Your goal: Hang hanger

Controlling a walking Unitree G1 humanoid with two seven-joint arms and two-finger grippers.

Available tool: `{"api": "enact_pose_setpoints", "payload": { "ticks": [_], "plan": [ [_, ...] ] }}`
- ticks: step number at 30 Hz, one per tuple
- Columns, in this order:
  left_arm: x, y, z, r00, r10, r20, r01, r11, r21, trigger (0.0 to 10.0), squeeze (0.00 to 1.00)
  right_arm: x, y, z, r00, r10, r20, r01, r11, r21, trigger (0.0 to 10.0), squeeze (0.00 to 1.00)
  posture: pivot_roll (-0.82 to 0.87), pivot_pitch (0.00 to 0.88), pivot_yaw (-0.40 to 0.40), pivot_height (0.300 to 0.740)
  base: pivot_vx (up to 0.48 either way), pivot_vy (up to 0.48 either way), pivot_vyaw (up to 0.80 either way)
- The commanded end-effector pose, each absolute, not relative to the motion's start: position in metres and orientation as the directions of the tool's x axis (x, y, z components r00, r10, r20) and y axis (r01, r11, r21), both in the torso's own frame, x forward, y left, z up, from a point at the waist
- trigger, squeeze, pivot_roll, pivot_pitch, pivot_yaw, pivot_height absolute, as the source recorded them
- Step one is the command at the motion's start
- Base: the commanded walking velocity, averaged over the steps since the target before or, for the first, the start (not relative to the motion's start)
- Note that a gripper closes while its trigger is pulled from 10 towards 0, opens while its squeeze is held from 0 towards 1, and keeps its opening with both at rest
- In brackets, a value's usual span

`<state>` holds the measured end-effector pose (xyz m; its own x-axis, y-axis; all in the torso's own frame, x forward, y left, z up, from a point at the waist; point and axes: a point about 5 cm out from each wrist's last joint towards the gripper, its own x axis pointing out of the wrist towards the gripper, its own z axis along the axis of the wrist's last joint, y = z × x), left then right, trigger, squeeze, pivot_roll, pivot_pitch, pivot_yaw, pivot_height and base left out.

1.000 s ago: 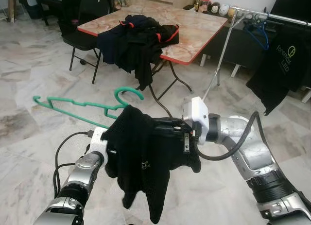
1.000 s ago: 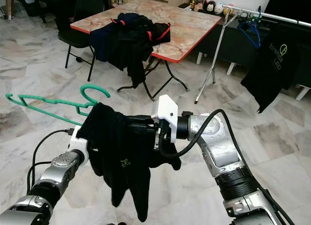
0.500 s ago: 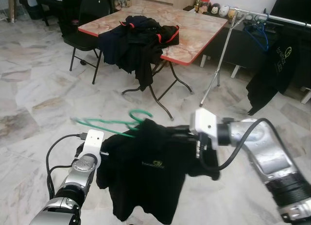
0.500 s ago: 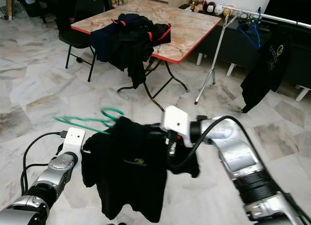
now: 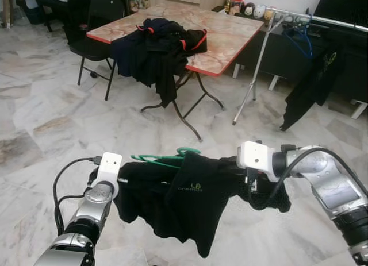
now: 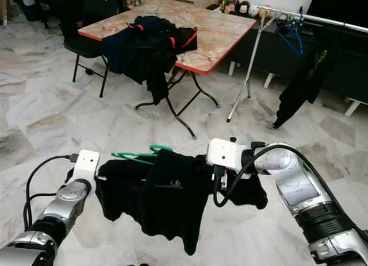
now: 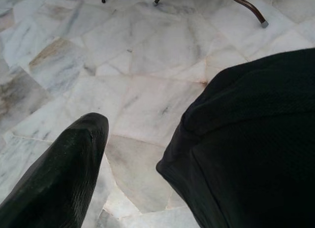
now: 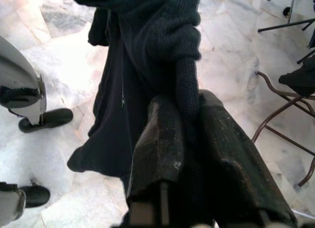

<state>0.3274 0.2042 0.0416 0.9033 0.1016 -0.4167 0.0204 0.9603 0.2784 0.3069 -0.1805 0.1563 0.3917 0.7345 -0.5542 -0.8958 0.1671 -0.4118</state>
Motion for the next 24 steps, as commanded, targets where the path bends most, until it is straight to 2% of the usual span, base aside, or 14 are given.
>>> {"api": "enact_pose_setpoints", "payload": {
  "ticks": [1, 5, 6, 8, 12, 18, 20, 24],
  "plan": [
    [0.328, 0.211, 0.044, 0.903, 0.135, -0.408, -0.002, 0.951, 0.31, 10.0, 0.0, 0.302, -0.187, 0.177, 0.371, 0.817, -0.442, -0.897, 0.191, -0.399, 10.0, 0.0, -0.15, 0.0, 0.0, 0.74, 0.0, 0.0, 0.0],
    [0.328, 0.211, 0.044, 0.903, 0.135, -0.409, -0.002, 0.951, 0.311, 10.0, 0.0, 0.301, -0.185, 0.188, 0.361, 0.86, -0.36, -0.899, 0.219, -0.38, 10.0, 0.0, -0.15, 0.0, 0.0, 0.74, 0.0, 0.0, 0.0],
    [0.328, 0.211, 0.043, 0.902, 0.134, -0.41, -0.001, 0.951, 0.308, 10.0, 0.0, 0.298, -0.185, 0.193, 0.324, 0.883, -0.34, -0.912, 0.195, -0.361, 10.0, 0.0, -0.15, 0.0, 0.0, 0.74, 0.0, 0.0, 0.0],
    [0.328, 0.211, 0.043, 0.902, 0.133, -0.41, -0.001, 0.951, 0.308, 10.0, 0.0, 0.296, -0.185, 0.193, 0.305, 0.888, -0.344, -0.917, 0.177, -0.356, 10.0, 0.0, -0.15, 0.0, 0.0, 0.74, 0.0, 0.0, 0.0],
    [0.328, 0.211, 0.043, 0.903, 0.128, -0.41, 0.005, 0.952, 0.306, 10.0, 0.0, 0.287, -0.191, 0.182, 0.223, 0.859, -0.46, -0.945, 0.075, -0.319, 10.0, 0.0, -0.15, 0.0, -0.002, 0.74, 0.0, 0.0, 0.0],
    [0.328, 0.211, 0.043, 0.903, 0.127, -0.411, 0.005, 0.952, 0.306, 10.0, 0.0, 0.28, -0.195, 0.178, 0.152, 0.85, -0.504, -0.96, 0.005, -0.281, 10.0, 0.0, -0.15, 0.0, -0.003, 0.74, 0.0, 0.0, 0.0],
    [0.328, 0.212, 0.043, 0.902, 0.129, -0.411, 0.003, 0.952, 0.306, 10.0, 0.0, 0.275, -0.2, 0.172, 0.107, 0.808, -0.579, -0.964, -0.058, -0.259, 10.0, 0.0, -0.15, 0.0, -0.003, 0.74, 0.0, 0.0, 0.0],
    [0.328, 0.212, 0.043, 0.902, 0.13, -0.411, 0.002, 0.952, 0.306, 10.0, 0.0, 0.279, -0.203, 0.166, 0.141, 0.768, -0.624, -0.961, -0.046, -0.274, 10.0, 0.0, -0.15, 0.0, -0.004, 0.74, 0.0, 0.0, 0.0]
  ]
}}
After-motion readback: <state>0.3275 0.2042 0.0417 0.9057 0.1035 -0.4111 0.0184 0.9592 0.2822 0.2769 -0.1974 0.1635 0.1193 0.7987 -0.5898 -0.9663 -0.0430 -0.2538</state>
